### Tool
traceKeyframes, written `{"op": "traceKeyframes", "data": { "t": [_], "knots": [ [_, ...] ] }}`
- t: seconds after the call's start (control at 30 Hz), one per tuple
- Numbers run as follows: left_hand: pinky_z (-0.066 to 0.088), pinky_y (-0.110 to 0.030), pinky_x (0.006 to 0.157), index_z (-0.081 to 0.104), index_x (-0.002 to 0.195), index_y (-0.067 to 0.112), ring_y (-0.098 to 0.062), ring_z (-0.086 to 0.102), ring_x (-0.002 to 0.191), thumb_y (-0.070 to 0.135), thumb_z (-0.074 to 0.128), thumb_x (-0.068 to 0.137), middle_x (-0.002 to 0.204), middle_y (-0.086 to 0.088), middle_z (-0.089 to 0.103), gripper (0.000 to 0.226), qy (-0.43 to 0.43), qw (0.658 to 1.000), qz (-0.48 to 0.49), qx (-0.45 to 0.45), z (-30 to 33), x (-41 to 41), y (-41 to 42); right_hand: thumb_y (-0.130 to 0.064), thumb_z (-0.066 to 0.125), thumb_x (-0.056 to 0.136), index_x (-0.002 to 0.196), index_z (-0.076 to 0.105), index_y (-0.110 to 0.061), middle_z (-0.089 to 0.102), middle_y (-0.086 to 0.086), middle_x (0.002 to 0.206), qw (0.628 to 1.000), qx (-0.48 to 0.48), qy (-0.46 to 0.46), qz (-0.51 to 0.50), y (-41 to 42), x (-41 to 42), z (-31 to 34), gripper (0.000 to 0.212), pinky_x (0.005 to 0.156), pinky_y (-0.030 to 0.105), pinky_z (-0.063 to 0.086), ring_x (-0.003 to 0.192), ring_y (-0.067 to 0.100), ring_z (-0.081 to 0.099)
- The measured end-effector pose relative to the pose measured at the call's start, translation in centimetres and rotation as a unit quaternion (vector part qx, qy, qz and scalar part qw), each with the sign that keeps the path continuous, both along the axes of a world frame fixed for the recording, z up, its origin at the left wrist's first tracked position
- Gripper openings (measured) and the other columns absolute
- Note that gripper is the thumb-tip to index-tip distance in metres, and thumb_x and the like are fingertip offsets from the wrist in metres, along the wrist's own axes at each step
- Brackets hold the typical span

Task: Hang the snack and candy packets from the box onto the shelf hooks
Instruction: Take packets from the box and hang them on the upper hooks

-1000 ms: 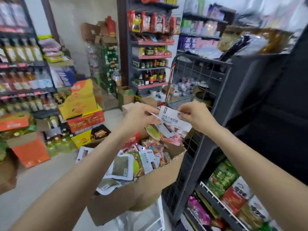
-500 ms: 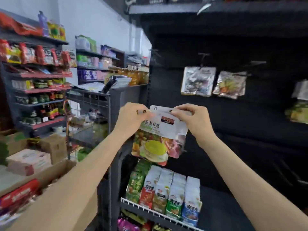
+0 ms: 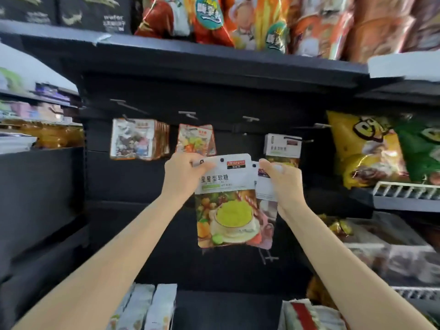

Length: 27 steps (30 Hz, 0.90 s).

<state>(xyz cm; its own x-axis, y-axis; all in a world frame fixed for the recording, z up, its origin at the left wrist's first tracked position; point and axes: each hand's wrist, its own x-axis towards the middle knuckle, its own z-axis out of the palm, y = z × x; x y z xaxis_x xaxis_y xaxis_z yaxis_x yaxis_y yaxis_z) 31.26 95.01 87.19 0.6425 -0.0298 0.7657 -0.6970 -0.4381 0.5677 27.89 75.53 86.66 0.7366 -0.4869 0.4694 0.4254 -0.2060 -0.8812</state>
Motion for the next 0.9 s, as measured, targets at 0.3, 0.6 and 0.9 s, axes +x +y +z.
{"op": "traceKeyframes", "data": {
  "t": [0.3,0.6,0.9],
  "knots": [
    [0.03,-0.025,0.059,0.054,0.067,0.011,-0.01,0.044,0.065,0.02,0.056,0.093,0.066,0.004,0.049,0.027,-0.031,0.997,0.025,-0.064,2.5,0.2,-12.4,-0.031,0.063,0.09,0.078,0.065,-0.012,0.064,0.002,0.07,0.983,-0.121,-0.085,-0.107,-13.6,1.9,4.4,0.022,0.055,0.027,0.043,0.064,0.016,0.058],
    [0.033,-0.019,0.061,0.062,0.09,0.004,-0.004,0.046,0.069,0.02,0.054,0.093,0.077,0.004,0.053,0.018,-0.045,0.996,0.076,-0.03,3.6,0.6,-15.8,-0.03,0.059,0.093,0.075,0.059,-0.015,0.065,0.009,0.075,0.98,-0.15,-0.079,-0.108,-16.1,4.9,6.0,0.024,0.057,0.031,0.045,0.065,0.023,0.059],
    [0.034,-0.016,0.063,0.062,0.092,0.007,-0.011,0.05,0.081,0.016,0.056,0.091,0.081,0.006,0.054,0.011,-0.05,0.993,0.103,-0.021,4.1,1.1,-16.8,-0.027,0.056,0.095,0.089,0.066,-0.009,0.057,-0.004,0.072,0.962,-0.211,-0.1,-0.139,-17.5,5.8,5.2,0.021,0.051,0.014,0.032,0.058,0.002,0.047]
  ]
}}
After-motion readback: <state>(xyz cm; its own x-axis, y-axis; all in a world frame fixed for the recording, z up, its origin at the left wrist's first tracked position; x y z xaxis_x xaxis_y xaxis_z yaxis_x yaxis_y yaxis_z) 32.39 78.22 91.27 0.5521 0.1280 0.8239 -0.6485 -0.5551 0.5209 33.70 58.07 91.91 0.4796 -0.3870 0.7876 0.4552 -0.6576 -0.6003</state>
